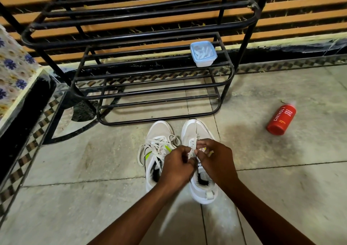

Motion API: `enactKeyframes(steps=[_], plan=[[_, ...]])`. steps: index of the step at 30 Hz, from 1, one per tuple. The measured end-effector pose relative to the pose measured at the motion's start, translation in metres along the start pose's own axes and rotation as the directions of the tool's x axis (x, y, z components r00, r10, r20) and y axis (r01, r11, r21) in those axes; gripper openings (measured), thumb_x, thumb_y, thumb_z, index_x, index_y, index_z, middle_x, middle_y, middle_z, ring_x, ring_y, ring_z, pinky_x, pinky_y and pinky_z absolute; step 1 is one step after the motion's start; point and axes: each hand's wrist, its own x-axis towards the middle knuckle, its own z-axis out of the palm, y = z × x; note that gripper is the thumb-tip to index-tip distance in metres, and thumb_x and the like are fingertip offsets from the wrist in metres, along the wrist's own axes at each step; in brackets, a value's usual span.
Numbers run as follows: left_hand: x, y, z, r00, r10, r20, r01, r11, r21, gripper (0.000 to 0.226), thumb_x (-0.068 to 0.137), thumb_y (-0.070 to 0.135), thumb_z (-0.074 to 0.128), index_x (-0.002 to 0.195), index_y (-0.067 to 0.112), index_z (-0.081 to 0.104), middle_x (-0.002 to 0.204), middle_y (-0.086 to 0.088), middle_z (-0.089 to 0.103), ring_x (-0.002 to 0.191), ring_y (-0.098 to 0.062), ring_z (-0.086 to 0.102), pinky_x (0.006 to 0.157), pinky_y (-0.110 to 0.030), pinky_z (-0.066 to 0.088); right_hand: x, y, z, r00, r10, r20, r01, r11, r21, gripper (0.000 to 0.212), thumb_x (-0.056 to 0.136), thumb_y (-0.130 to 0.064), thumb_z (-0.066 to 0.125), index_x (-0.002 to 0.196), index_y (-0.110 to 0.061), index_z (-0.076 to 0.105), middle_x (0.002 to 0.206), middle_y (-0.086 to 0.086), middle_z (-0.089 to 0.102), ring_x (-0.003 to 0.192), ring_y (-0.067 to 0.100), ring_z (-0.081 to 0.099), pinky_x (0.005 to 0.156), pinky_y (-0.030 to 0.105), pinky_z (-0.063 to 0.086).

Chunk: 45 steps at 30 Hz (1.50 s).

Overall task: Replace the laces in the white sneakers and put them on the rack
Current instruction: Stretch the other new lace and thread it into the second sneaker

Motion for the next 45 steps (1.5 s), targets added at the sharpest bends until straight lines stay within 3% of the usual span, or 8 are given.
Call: enactKeyframes(steps=[7, 17, 28, 35, 38, 40, 43, 45], plan=[[0.003, 0.000, 0.004, 0.998, 0.055, -0.041, -0.055, 0.999, 0.001, 0.018, 0.095, 0.026, 0.071, 0.112, 0.019, 0.072, 0.093, 0.007, 0.074, 0.089, -0.006, 0.069, 0.079, -0.018, 0.052, -0.025, 0.027, -0.015, 0.964, -0.266, -0.024, 0.262, 0.958, -0.117, 0.025, 0.088, -0.016, 0.070, 0.112, -0.015, 0.072, 0.108, -0.003, 0.069, 0.102, 0.015, 0.065, 0.089, 0.029, 0.051], [0.012, -0.001, 0.017, 0.974, 0.199, -0.106, -0.183, 0.972, 0.145, 0.020, 0.093, 0.003, 0.059, 0.083, 0.016, 0.069, 0.080, 0.006, 0.070, 0.080, -0.008, 0.065, 0.076, -0.029, 0.052, -0.032, 0.038, -0.008, 0.967, -0.256, -0.008, 0.249, 0.947, -0.205, 0.031, 0.093, -0.035, 0.056, 0.114, -0.018, 0.072, 0.109, -0.006, 0.069, 0.107, 0.014, 0.057, 0.091, 0.005, 0.033], [0.018, 0.014, -0.001, 0.949, 0.265, -0.170, -0.213, 0.938, 0.275, 0.024, 0.081, -0.007, 0.050, 0.082, 0.016, 0.047, 0.075, 0.000, 0.057, 0.072, -0.020, 0.056, 0.066, -0.042, 0.048, -0.030, 0.052, -0.002, 0.910, -0.413, -0.046, 0.390, 0.887, -0.247, 0.030, 0.094, -0.023, 0.057, 0.113, -0.008, 0.075, 0.107, 0.004, 0.071, 0.097, 0.021, 0.066, 0.081, 0.031, 0.054], [0.030, 0.058, -0.051, 0.831, 0.257, -0.494, -0.418, 0.874, -0.249, 0.025, 0.098, -0.013, 0.035, 0.094, 0.010, 0.044, 0.073, -0.001, 0.069, 0.062, -0.021, 0.071, 0.056, -0.039, 0.060, -0.028, 0.056, -0.003, 0.923, -0.384, 0.020, 0.378, 0.896, -0.231, 0.028, 0.097, -0.025, 0.055, 0.119, -0.016, 0.072, 0.107, -0.004, 0.069, 0.094, 0.019, 0.067, 0.076, 0.036, 0.054], [0.043, 0.053, -0.063, 0.854, 0.388, -0.347, -0.490, 0.825, -0.281, 0.022, 0.106, 0.002, 0.037, 0.092, 0.016, 0.046, 0.071, 0.001, 0.053, 0.057, -0.018, 0.047, 0.051, -0.036, 0.044, -0.027, 0.055, -0.004, 0.926, -0.377, 0.022, 0.373, 0.904, -0.211, 0.027, 0.098, -0.025, 0.056, 0.117, -0.016, 0.072, 0.104, -0.005, 0.070, 0.092, 0.019, 0.067, 0.074, 0.038, 0.054], [0.046, 0.037, -0.064, 0.756, 0.654, -0.026, -0.645, 0.751, 0.141, 0.016, 0.107, 0.019, 0.038, 0.098, 0.018, 0.051, 0.082, 0.006, 0.054, 0.070, -0.013, 0.046, 0.060, -0.031, 0.037, -0.027, 0.056, -0.003, 0.926, -0.376, 0.029, 0.374, 0.905, -0.201, 0.027, 0.098, -0.026, 0.056, 0.116, -0.015, 0.073, 0.103, -0.004, 0.070, 0.091, 0.020, 0.067, 0.074, 0.039, 0.054], [0.051, 0.015, -0.057, 0.582, 0.655, 0.482, -0.762, 0.233, 0.604, 0.025, 0.099, 0.037, 0.048, 0.105, 0.021, 0.066, 0.098, 0.003, 0.054, 0.086, -0.016, 0.047, 0.064, -0.033, 0.039, -0.026, 0.057, -0.004, 0.929, -0.369, 0.021, 0.366, 0.909, -0.201, 0.025, 0.098, -0.028, 0.056, 0.112, -0.016, 0.073, 0.102, -0.003, 0.070, 0.090, 0.022, 0.067, 0.073, 0.040, 0.054], [0.053, 0.013, -0.057, 0.569, 0.641, 0.515, -0.737, 0.120, 0.665, 0.017, 0.086, 0.033, 0.072, 0.098, 0.021, 0.071, 0.099, 0.000, 0.051, 0.085, -0.019, 0.045, 0.063, -0.033, 0.039, -0.026, 0.056, -0.004, 0.924, -0.383, 0.008, 0.375, 0.899, -0.228, 0.027, 0.097, -0.028, 0.055, 0.112, -0.015, 0.074, 0.101, -0.001, 0.070, 0.090, 0.022, 0.067, 0.073, 0.038, 0.055]])
